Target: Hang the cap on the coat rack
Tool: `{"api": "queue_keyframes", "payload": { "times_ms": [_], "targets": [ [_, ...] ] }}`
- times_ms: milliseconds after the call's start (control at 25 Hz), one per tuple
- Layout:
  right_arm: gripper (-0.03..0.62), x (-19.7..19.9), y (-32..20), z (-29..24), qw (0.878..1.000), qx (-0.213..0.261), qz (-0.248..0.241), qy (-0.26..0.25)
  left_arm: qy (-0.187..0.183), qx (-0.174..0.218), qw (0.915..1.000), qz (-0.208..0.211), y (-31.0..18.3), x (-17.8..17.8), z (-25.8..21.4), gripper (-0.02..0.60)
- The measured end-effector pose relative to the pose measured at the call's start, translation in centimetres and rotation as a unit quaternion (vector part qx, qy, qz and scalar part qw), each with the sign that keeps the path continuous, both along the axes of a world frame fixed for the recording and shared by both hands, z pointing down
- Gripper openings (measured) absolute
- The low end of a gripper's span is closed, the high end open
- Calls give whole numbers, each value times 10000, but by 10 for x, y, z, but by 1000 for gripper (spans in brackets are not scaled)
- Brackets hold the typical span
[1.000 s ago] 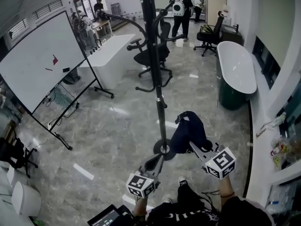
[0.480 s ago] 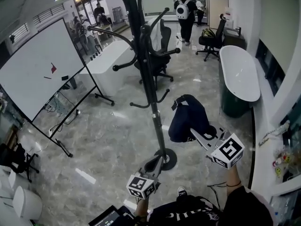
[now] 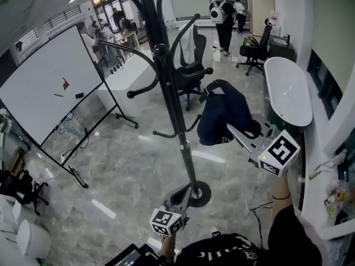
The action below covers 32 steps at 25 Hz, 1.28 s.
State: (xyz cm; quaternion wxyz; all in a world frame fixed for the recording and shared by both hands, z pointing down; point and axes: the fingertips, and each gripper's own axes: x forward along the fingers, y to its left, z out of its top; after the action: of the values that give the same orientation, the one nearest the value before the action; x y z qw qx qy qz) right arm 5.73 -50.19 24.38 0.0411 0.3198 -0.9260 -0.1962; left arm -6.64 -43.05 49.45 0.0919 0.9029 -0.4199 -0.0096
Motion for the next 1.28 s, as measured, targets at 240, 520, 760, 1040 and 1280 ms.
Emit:
{"api": "queue_keyframes", "payload": {
  "times_ms": [240,520,760,1040,1280],
  "targets": [
    [41,5,-36,-22,9996,21,-120,-243,-34,-53,9999,-83,-15,-1,2,-2],
    [41,-3,-66,-15,9994,-144,-225,-225,-19,-118,9995,-305,-28,-12,8,-2],
    [41,-9,-94,-9,9979,-414,-217,-450,-21,-175,9991,-382,-33,-18,12,-2],
    [41,-19,-135,8,9979,-641,-18,-52,-26,-239,9988,-429,-33,-23,15,-2],
    [41,-54,-144,39,9947,-686,-129,750,-18,-275,9986,-453,-33,-24,21,-2]
  ]
}}
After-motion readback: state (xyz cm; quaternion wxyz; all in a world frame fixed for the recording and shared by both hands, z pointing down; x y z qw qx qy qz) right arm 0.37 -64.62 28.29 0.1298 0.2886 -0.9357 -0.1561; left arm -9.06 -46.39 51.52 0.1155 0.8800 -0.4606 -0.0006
